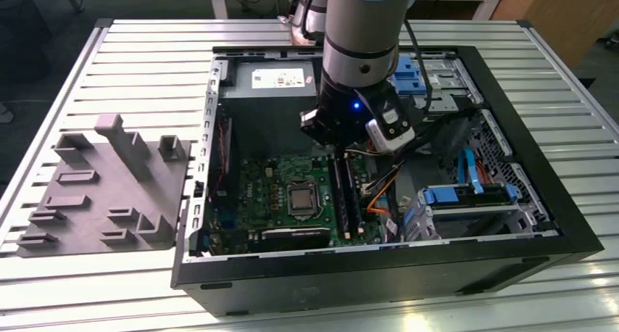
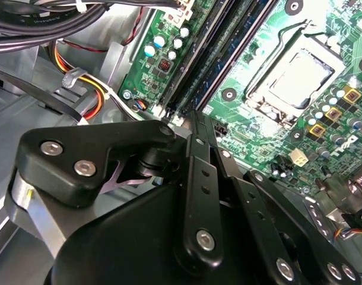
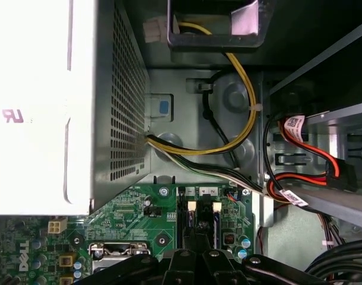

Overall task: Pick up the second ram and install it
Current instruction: 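Press down the second ram until it locks into place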

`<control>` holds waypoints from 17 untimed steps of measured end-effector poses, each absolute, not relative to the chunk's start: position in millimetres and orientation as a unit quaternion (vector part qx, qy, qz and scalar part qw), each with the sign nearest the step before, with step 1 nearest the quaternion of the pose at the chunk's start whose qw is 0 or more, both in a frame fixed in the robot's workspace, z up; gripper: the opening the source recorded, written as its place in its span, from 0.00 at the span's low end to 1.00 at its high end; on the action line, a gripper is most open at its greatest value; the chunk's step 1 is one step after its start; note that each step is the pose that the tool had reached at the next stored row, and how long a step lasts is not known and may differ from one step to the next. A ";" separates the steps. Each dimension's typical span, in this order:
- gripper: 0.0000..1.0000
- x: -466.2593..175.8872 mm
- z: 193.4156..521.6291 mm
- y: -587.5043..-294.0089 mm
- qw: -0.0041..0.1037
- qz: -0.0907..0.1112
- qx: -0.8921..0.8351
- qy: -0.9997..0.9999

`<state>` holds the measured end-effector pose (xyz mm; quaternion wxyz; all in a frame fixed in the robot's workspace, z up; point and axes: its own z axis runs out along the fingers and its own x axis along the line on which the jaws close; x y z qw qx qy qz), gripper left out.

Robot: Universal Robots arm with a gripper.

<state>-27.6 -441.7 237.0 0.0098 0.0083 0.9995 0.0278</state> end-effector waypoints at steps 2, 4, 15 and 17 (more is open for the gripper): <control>0.11 -27.6 237.6 -441.7 0.010 0.028 0.008 1.000; 0.11 -27.6 238.2 -441.7 0.010 0.028 0.008 1.000; 0.11 -27.6 238.6 -443.1 0.010 0.028 0.008 1.000; 0.11 -27.6 238.6 -444.1 0.010 0.028 0.008 1.000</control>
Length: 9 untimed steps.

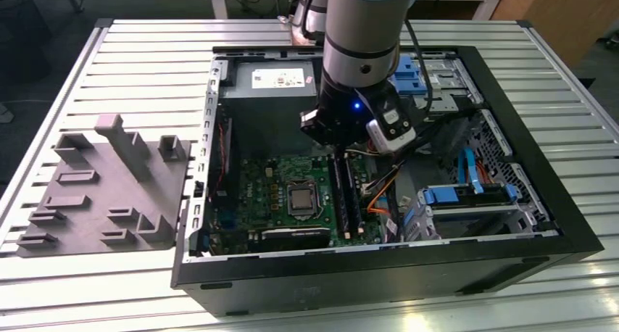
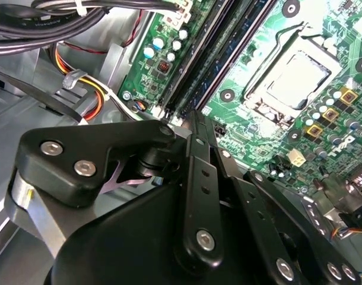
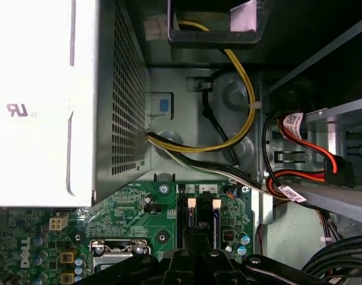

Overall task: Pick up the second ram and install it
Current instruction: 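Press down the second ram until it locks into place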

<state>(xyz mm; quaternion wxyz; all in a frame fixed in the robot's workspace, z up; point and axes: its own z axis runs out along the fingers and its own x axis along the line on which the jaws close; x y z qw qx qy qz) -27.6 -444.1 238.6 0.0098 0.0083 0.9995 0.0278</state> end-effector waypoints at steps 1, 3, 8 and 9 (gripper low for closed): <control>0.11 -27.6 238.6 -444.7 0.010 0.028 0.008 1.000; 0.11 -27.6 238.6 -445.9 0.010 0.028 0.008 1.000; 0.11 -27.6 238.6 -449.4 0.010 0.028 0.008 1.000; 0.11 -27.6 238.6 -450.2 0.010 0.028 0.008 1.000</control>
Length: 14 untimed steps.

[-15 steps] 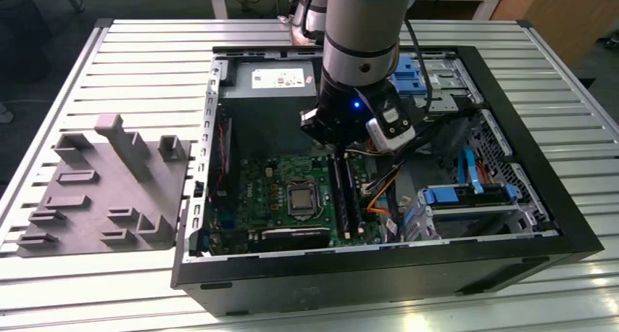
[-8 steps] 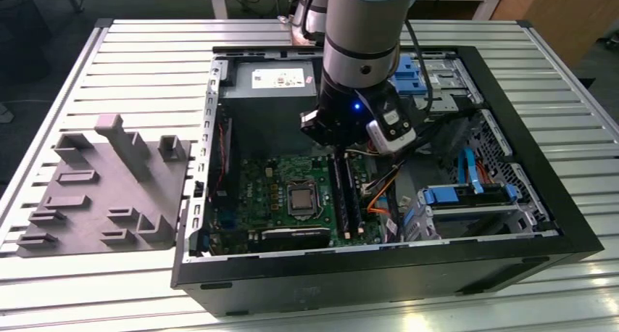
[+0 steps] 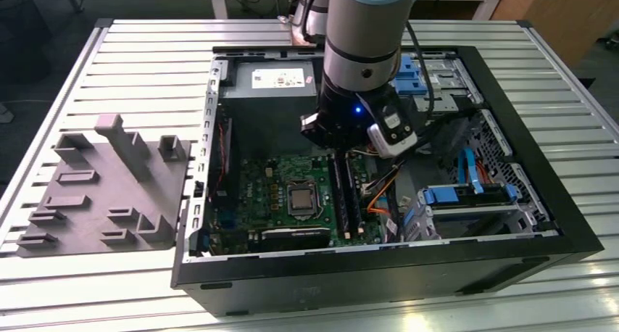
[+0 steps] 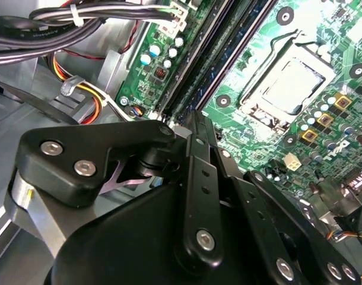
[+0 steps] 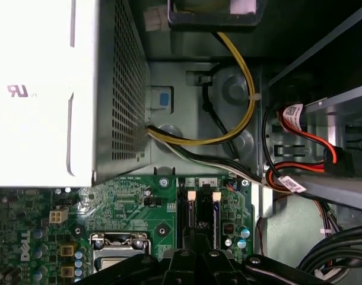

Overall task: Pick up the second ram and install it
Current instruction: 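Press down the second ram until it locks into place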

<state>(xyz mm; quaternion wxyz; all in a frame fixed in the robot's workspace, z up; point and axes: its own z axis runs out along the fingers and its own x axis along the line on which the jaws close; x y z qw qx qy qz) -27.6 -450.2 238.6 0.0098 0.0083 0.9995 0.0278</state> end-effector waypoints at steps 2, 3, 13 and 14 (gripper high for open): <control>0.11 -27.6 238.6 -451.6 0.010 0.028 0.008 1.000; 0.11 -27.6 238.6 -452.4 0.010 0.028 0.008 1.000; 0.11 -27.6 238.6 -460.2 0.010 0.028 0.008 1.000; 0.11 -27.6 238.5 -461.0 0.010 0.028 0.008 1.000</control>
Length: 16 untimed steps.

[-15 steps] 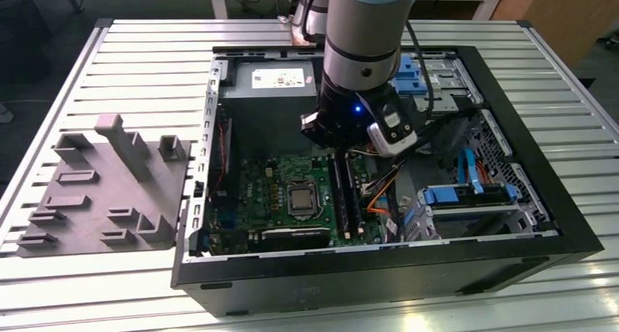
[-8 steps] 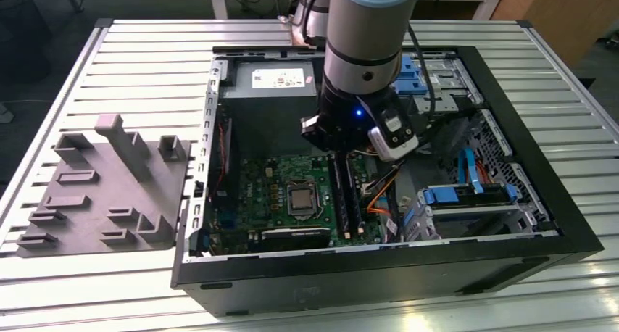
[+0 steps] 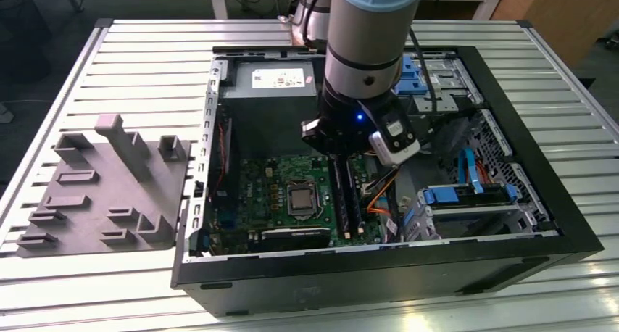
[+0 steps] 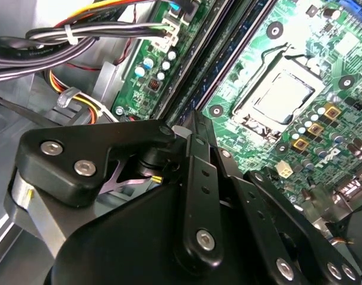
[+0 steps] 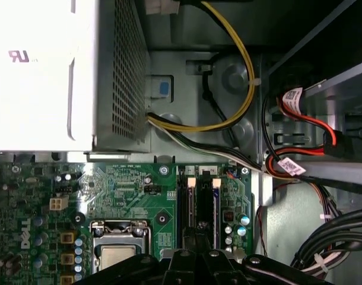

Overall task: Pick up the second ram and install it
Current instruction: 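Press down the second ram until it locks into place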

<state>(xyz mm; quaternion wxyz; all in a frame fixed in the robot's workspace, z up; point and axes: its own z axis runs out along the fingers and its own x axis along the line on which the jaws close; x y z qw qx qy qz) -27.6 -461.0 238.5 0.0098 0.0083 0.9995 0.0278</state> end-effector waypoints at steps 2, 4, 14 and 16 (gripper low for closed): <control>0.11 -27.6 238.6 -462.6 0.010 0.028 0.008 1.000; 0.11 -27.6 238.5 -464.1 0.010 0.028 0.008 1.000; 0.11 -27.6 238.5 -470.7 0.010 0.028 0.008 1.000; 0.11 -27.6 238.5 -471.5 0.010 0.028 0.008 1.000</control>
